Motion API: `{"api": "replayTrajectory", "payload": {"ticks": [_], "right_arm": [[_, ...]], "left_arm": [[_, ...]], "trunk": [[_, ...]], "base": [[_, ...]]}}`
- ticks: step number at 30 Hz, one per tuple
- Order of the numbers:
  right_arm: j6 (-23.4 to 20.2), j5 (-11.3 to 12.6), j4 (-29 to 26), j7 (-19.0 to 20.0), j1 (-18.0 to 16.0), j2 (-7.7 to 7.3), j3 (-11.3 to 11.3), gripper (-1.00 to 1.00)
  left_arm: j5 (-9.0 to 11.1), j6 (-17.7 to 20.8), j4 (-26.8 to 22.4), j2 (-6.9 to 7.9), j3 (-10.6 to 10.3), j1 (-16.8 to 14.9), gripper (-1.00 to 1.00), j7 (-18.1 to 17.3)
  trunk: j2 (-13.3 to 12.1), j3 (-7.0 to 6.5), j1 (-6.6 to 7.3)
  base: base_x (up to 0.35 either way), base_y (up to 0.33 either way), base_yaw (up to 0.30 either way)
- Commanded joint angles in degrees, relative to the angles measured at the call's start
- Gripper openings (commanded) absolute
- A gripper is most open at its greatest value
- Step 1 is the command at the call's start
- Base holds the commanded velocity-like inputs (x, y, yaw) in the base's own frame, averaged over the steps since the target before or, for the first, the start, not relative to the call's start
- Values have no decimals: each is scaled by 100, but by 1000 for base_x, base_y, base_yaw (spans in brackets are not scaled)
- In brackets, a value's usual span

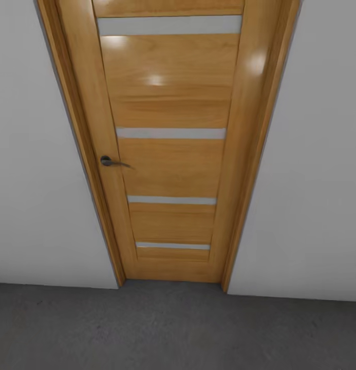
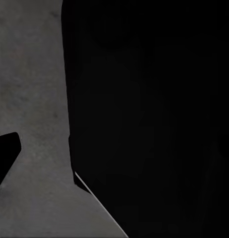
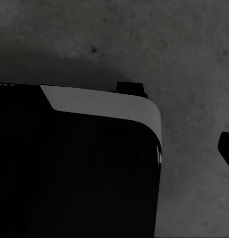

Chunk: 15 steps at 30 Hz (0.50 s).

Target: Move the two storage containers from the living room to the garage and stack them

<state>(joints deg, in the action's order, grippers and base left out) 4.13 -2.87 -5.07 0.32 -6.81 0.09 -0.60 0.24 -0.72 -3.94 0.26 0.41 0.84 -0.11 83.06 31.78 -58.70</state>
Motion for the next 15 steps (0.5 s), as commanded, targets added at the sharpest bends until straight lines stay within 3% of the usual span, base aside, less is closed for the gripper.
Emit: {"api": "replayTrajectory", "payload": {"ticks": [1,7,15], "right_arm": [[18,-30,6,3,-4,0,-2,100],[18,-30,6,3,-4,0,-2,100],[18,-22,6,3,-4,7,4,100]], "left_arm": [[2,-7,-10,0,3,4,100,0],[2,-7,-10,-3,3,4,100,-3],[2,-7,-10,-1,3,4,100,0]], "trunk": [[2,4,-3],[2,4,-3],[2,18,-3]], "base": [[286,230,-278],[286,230,-225],[287,224,-27]]}}
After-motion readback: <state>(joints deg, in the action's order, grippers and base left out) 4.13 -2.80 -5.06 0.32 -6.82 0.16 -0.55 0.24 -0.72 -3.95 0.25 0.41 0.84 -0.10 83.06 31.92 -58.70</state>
